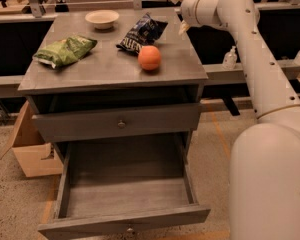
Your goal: Place blue chip bag into middle drawer
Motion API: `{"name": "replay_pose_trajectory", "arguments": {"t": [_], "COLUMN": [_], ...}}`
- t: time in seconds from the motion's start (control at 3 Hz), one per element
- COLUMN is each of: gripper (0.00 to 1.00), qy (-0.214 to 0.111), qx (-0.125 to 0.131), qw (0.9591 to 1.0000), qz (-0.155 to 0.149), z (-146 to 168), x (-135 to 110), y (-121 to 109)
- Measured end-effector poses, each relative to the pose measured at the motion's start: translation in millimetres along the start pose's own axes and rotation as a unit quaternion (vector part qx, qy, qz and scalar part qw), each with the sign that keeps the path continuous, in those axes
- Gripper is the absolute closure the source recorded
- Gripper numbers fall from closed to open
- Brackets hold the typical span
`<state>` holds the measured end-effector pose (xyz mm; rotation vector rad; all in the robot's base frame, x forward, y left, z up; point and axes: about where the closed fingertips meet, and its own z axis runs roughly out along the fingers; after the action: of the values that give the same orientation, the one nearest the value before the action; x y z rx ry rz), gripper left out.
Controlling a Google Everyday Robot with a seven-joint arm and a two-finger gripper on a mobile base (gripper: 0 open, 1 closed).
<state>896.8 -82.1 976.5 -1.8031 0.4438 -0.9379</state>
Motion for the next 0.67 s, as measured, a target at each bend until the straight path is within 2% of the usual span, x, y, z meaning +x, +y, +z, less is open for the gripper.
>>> {"name": "replay_pose_trajectory", "arguments": {"t": [0.67], "gripper": [0.00], "qy": [0.024], "qx": [-0.022], "qw": [0.9989], "qz": [-0.034], "z": [20.9], "x": [11.9], "y": [22.9]}}
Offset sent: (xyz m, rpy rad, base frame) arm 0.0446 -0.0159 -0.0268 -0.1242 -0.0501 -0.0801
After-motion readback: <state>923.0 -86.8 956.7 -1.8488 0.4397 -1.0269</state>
